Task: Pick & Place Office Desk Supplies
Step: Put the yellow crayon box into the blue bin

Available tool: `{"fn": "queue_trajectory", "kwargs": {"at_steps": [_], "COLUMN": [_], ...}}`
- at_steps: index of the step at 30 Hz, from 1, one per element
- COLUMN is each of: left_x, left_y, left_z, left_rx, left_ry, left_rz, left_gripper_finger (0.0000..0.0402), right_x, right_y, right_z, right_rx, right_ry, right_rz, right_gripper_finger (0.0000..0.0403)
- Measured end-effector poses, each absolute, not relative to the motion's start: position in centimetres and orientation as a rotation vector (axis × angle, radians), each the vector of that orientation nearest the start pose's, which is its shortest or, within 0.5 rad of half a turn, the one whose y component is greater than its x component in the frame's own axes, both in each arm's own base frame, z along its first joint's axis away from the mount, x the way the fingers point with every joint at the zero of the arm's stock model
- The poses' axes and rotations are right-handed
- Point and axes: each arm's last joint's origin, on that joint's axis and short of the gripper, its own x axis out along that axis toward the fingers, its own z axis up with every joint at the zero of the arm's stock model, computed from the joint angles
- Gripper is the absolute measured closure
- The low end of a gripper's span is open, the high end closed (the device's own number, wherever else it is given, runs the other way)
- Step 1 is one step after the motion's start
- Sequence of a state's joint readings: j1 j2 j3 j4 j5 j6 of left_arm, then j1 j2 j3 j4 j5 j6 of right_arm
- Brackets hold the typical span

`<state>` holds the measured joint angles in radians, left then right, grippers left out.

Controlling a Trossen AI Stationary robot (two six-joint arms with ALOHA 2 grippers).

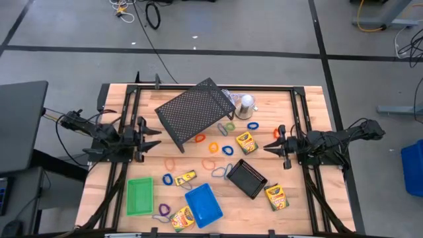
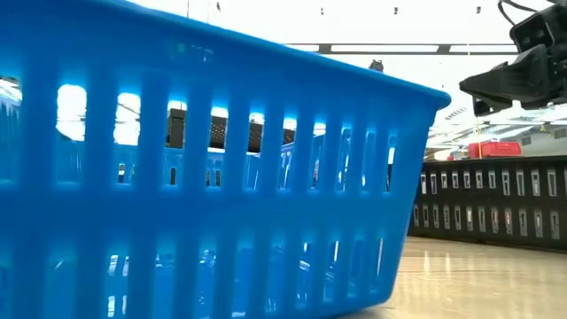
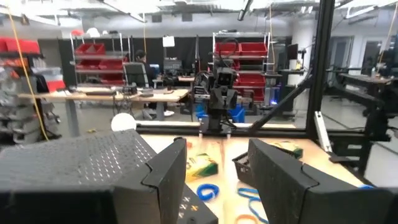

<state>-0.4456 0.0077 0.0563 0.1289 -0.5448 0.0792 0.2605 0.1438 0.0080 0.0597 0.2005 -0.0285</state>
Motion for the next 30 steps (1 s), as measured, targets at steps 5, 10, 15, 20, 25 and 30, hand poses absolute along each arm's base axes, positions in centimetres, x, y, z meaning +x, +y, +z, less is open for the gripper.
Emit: {"fn": "queue_trajectory", "kwargs": {"at_steps": [5,10,15,20,25,30], "left_x": [8.6,8.6,8.6,8.6,8.6,8.8], "left_y": [-2.5,-2.5,-2.5,-2.4,-2.5,-2.3], "left_z": [19.5,19.5,19.6,19.7,19.7,19.1], "left_rx": [-0.085,-0.155,-0.133,-0.185,-0.243,-0.199], "left_ry": [-0.164,-0.169,-0.185,-0.197,-0.196,-0.134], "left_rz": [0.099,0.094,0.097,0.092,0.084,0.142], "left_gripper_finger": [0.0221,0.0221,0.0221,0.0221,0.0219,0.0183], "right_x": [10.4,10.4,10.4,10.4,10.9,11.7], "right_y": [2.1,2.2,2.2,1.9,1.6,1.2], "right_z": [16.3,16.5,17.1,17.4,16.7,16.2], "right_rx": [-0.026,-0.018,-0.006,0.072,0.147,0.146], "right_ry": [0.048,0.021,-0.035,-0.065,0.014,0.114], "right_rz": [0.056,0.057,0.058,0.017,-0.03,-0.133], "right_gripper_finger": [0.0357,0.0357,0.0357,0.0357,0.0322,0.0227]}}
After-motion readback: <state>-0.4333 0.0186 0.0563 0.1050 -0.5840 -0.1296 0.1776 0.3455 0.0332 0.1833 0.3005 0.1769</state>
